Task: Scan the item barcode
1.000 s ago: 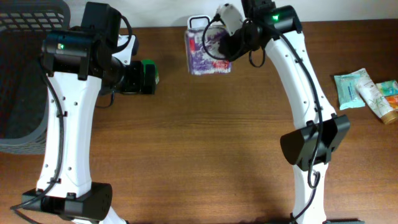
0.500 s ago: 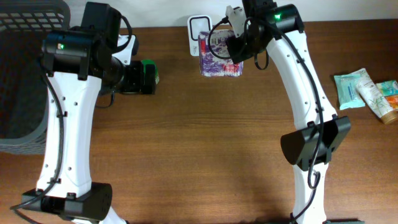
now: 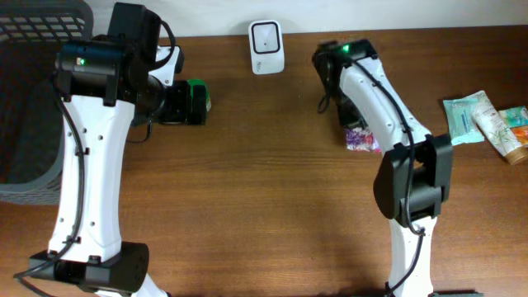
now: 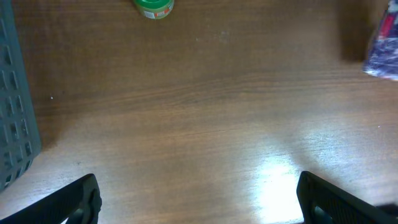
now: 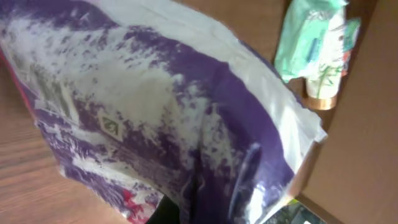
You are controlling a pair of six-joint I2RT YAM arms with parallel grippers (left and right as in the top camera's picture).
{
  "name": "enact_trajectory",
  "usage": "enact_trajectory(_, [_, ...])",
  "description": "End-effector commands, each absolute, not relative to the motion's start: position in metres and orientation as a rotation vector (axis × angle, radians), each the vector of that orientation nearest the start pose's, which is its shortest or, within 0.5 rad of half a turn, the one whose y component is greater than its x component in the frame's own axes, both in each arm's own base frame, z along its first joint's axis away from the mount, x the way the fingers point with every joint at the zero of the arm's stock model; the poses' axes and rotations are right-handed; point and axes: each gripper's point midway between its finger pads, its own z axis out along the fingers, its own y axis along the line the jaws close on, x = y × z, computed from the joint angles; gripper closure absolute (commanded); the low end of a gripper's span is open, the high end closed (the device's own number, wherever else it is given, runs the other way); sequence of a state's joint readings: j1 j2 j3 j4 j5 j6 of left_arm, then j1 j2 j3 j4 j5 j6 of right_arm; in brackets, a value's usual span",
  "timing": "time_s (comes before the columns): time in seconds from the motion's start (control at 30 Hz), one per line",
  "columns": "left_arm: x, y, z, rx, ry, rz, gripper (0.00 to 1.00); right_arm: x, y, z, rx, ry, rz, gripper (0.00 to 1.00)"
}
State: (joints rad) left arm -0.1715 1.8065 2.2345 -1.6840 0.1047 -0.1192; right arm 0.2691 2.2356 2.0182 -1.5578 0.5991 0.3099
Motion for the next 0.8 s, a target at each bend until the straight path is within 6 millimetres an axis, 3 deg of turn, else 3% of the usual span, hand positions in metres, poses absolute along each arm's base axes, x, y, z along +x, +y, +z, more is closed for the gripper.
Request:
enact_trajectory(0.0, [0.344, -0.079, 0.299, 0.124, 2.819, -0.216, 0.01, 0.395, 0.016, 0.106, -0.017, 3.034, -0.945, 0.82])
enact_trajectory(0.03, [0.344, -0.079, 0.299, 0.124, 2.819, -0.216, 0.01, 0.393, 0.031, 0.1, -0.027, 3.066, -0.857, 0.78])
enact_trajectory(0.07, [0.344, -0.079, 0.299, 0.124, 2.819, -0.216, 0.01, 0.394, 0.062, 0.091, -0.054, 3.09, -0.694, 0.76])
enact_trajectory(0.13, [0.344, -0.079, 0.299, 0.124, 2.819, -0.216, 0.01, 0.396, 0.105, 0.085, -0.107, 3.094, -0.499, 0.61])
enact_trajectory(0.17, [0.344, -0.079, 0.299, 0.124, 2.819, -0.216, 0.01, 0.398, 0.134, 0.089, -0.153, 3.081, -0.383, 0.46])
enact_trajectory(0.23, [0.344, -0.079, 0.299, 0.124, 2.819, -0.216, 0.01, 0.403, 0.164, 0.106, -0.211, 3.034, -0.278, 0.21])
enact_trajectory(0.27, [0.344, -0.079, 0.299, 0.124, 2.819, -0.216, 0.01, 0.408, 0.184, 0.124, -0.286, 2.987, -0.192, 0.13])
enact_trajectory(0.3, [0.344, -0.079, 0.299, 0.124, 2.819, -0.216, 0.01, 0.413, 0.189, 0.14, -0.332, 2.95, -0.168, 0.06])
enact_trajectory(0.33, [0.344, -0.079, 0.299, 0.124, 2.819, -0.216, 0.01, 0.425, 0.176, 0.158, -0.364, 2.899, -0.211, 0.01])
enact_trajectory(0.4, [0.344, -0.079, 0.299, 0.125, 2.819, -0.216, 0.01, 0.438, 0.148, 0.166, -0.283, 2.887, -0.242, 0.01])
enact_trajectory(0.43, [0.344, -0.079, 0.299, 0.125, 2.819, -0.216, 0.01, 0.441, 0.12, 0.163, -0.251, 2.935, -0.198, 0.01])
enact_trajectory(0.57, [0.344, -0.079, 0.299, 0.125, 2.819, -0.216, 0.01, 0.42, 0.085, 0.136, -0.353, 3.089, 0.488, 0.0])
enact_trajectory(0.6, [0.344, -0.079, 0.299, 0.125, 2.819, -0.216, 0.01, 0.416, 0.078, 0.124, -0.364, 3.075, 0.647, 0.03])
enact_trajectory(0.67, [0.344, -0.079, 0.299, 0.125, 2.819, -0.216, 0.01, 0.416, 0.079, 0.101, -0.321, 3.019, 0.859, 0.17])
enact_trajectory(0.77, [0.344, -0.079, 0.299, 0.125, 2.819, -0.216, 0.01, 0.407, 0.089, 0.061, -0.3, 3.013, 0.95, 0.25])
